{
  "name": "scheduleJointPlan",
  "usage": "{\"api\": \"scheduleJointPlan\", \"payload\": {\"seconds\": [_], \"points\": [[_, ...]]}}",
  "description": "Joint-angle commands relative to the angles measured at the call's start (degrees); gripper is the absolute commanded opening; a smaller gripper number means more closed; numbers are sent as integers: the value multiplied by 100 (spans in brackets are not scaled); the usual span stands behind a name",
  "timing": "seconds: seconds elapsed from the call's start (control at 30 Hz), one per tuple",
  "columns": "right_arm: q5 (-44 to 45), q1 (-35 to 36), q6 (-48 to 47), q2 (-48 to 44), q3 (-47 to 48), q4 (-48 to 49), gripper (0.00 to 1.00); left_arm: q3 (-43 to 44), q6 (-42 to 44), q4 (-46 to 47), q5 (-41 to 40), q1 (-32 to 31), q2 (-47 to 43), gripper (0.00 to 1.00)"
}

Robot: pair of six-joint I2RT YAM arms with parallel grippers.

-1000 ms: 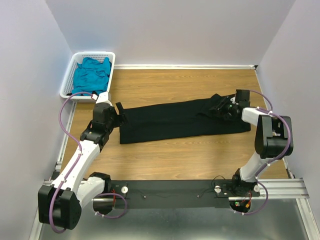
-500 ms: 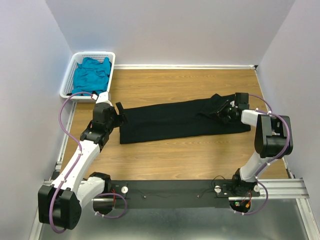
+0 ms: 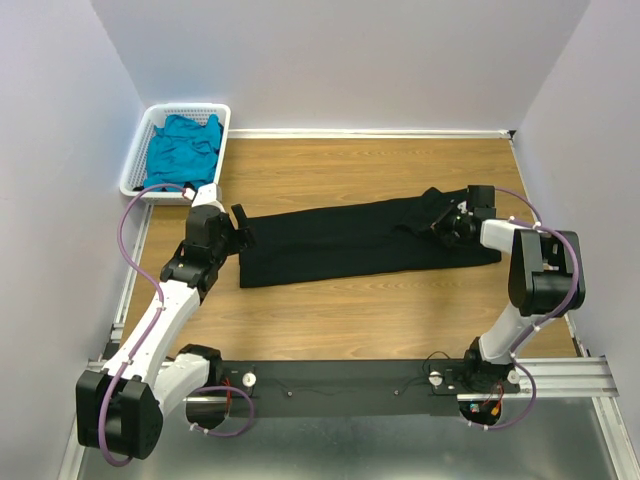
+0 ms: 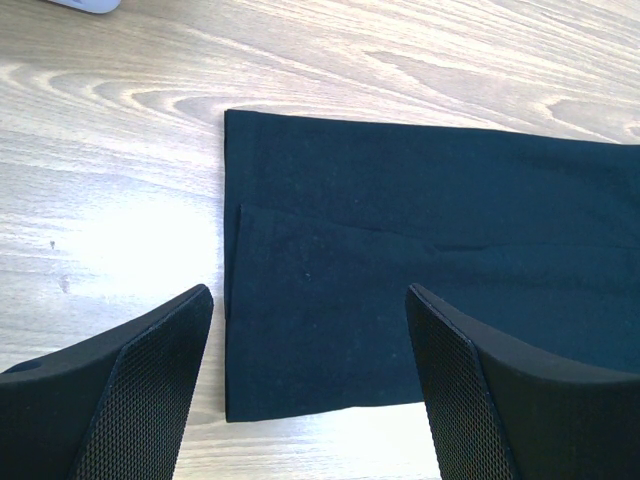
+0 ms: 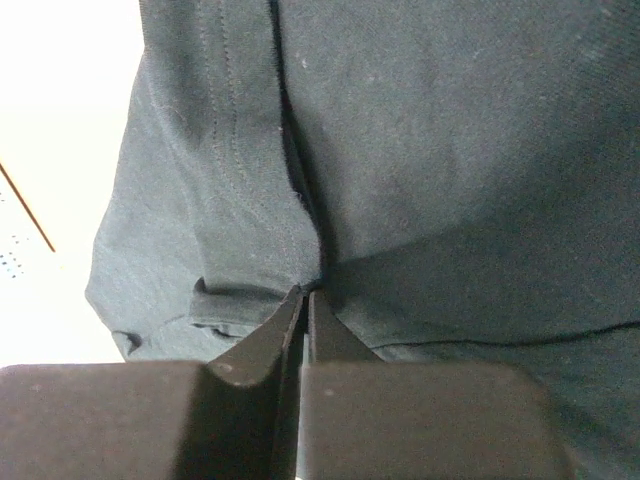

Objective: Fold and stack the t-shirts
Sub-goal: Fold the tshirt

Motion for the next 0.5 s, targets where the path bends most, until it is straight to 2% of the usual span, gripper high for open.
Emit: {"api": "scheduleJointPlan", "payload": {"seconds": [0.0, 0.03, 0.1, 0.47], "points": [[61, 41, 78, -236, -102, 64, 7, -91, 75, 146, 102, 34, -11, 86], [131, 41, 87, -384, -128, 64, 3, -91, 75, 146, 110, 34, -11, 85], [219, 41, 165, -543, -216, 64, 1, -91, 75, 146, 119, 34, -20, 86], [844, 225, 385, -1282, -366, -515, 1, -100, 84, 164, 163, 34, -20, 86]]}}
